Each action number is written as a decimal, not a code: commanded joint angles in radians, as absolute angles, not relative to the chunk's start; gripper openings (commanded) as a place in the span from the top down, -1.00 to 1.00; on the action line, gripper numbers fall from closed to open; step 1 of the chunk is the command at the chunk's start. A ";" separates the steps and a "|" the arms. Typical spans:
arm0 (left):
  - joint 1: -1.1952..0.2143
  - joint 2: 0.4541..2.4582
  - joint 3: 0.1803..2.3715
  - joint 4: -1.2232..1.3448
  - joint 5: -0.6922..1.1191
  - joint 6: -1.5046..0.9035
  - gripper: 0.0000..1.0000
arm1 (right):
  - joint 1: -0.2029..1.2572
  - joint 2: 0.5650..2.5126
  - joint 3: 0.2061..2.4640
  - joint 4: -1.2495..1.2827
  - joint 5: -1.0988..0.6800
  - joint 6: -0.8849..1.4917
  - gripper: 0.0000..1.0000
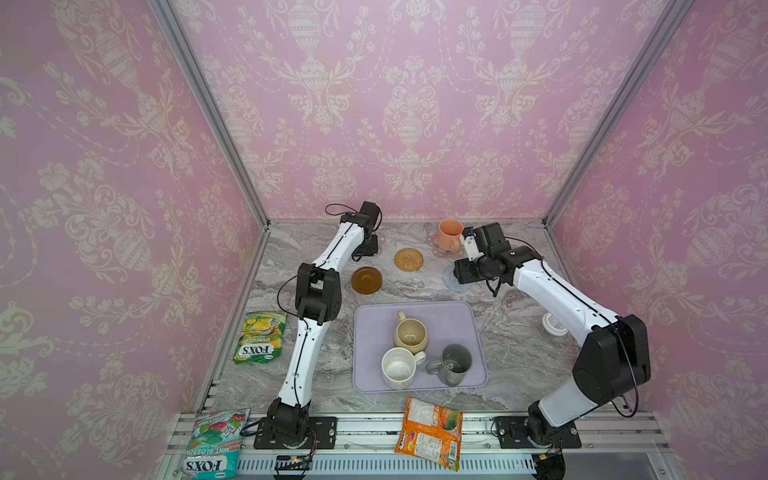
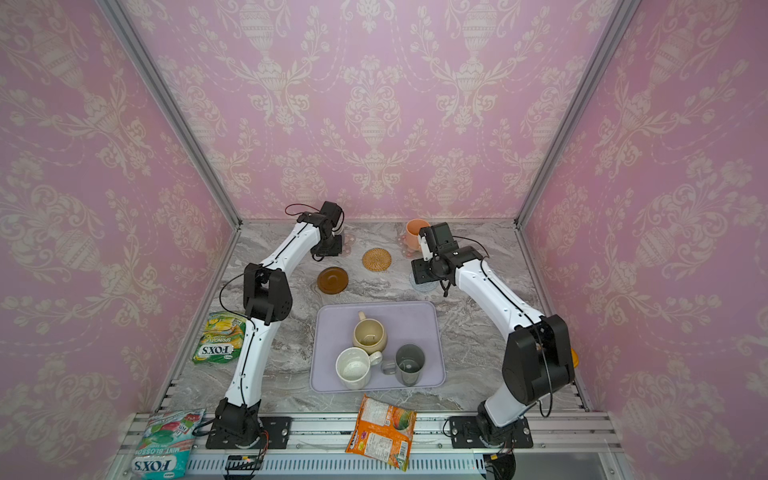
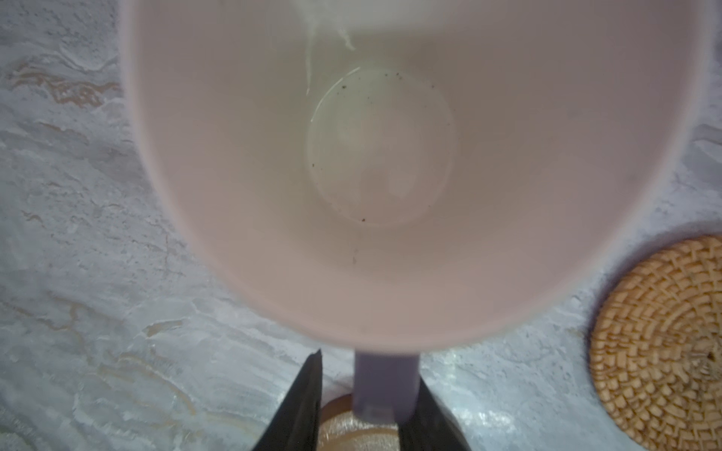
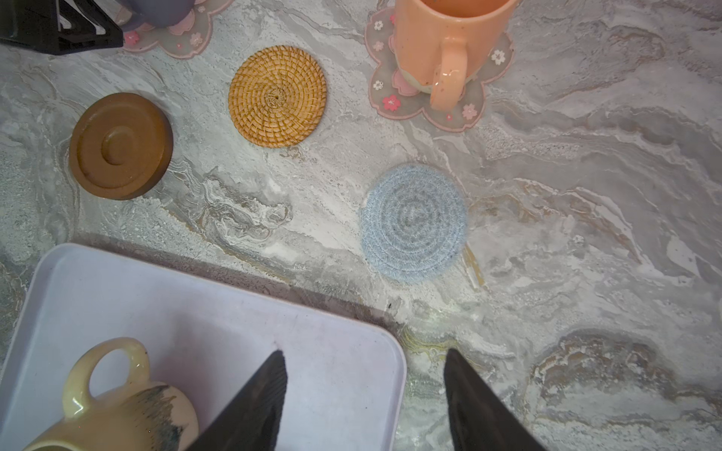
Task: Place cups on coasters
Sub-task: Place the cup on the coaster.
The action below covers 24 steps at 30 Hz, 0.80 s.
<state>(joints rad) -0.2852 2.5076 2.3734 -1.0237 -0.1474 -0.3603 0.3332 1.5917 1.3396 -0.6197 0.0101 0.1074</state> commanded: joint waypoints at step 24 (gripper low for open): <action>-0.359 1.716 1.479 -0.895 -0.151 -0.284 0.29 | 0.417 1.346 1.247 -0.736 -0.056 0.145 -0.31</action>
<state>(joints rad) -0.3325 1.7710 1.4921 -0.8688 -0.1642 -0.3225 0.3988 1.3739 1.2442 -0.6716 -0.0418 0.1577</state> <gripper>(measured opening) 0.358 0.655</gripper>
